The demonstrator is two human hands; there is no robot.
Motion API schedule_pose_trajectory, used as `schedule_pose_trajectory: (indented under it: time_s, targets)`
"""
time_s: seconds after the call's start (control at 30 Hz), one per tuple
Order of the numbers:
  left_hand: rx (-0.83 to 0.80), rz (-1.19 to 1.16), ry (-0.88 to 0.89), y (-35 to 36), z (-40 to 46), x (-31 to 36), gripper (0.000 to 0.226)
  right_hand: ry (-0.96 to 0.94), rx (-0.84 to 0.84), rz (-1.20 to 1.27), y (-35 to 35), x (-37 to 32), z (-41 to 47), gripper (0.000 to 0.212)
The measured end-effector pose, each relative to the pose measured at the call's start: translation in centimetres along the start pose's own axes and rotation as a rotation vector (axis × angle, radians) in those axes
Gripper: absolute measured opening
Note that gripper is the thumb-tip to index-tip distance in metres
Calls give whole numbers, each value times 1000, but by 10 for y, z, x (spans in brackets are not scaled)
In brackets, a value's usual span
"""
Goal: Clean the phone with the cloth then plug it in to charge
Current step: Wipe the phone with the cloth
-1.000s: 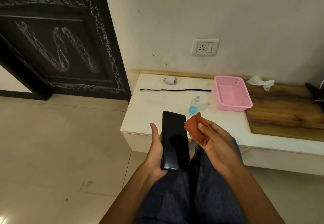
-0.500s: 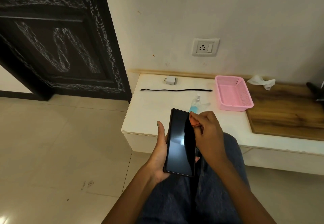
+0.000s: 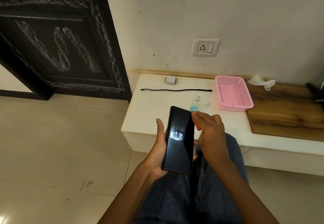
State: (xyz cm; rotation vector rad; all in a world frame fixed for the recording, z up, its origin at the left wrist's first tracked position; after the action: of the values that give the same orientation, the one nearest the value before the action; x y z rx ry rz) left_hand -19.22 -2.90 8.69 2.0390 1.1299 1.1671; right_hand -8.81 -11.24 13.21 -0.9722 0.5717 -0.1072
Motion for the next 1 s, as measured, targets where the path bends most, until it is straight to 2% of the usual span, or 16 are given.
schedule_pose_trajectory:
  time_s: [0.07, 0.2, 0.33, 0.5, 0.67, 0.77, 0.83, 0.93, 1.0]
  targets:
    - [24, 32, -3, 0, 2, 0, 97, -16, 34, -27, 1, -4, 5, 73]
    - [82, 92, -32, -2, 2, -3, 90, -66, 44, -36, 11, -20, 8, 51]
    - [110, 58, -17, -3, 1, -6, 82, -82, 21, -33, 13, -17, 7, 53]
    - [76, 44, -9, -6, 1, -3, 95, -5, -10, -23, 6, -1, 3, 65]
    - [88, 73, -13, 0, 2, -3, 91, -6, 42, 19, 9, -8, 13, 49]
    - [134, 131, -5, 0, 3, -5, 99, -58, 35, 19, 14, -21, 19, 38]
    - [157, 136, 0, -1, 3, -5, 99, -87, 26, 21, 15, -23, 20, 40]
    - [103, 77, -17, -1, -1, -3, 91, -90, 30, 23, 12, -13, 17, 47]
    - [102, 80, -12, -5, 0, -2, 97, -67, 28, 35, 9, -4, 11, 56]
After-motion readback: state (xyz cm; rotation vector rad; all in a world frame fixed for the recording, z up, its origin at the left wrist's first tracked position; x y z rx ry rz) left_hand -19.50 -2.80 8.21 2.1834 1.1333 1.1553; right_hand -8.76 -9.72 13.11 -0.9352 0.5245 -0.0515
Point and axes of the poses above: each hand's wrist, its own z-axis towards the middle knuckle, its own y-axis out of the palm, x = y × z, the point moved 3 cm from there along z, towards the middle knuckle, and after that the axes turned 8 degrees about -y, right-handed, at the moved point
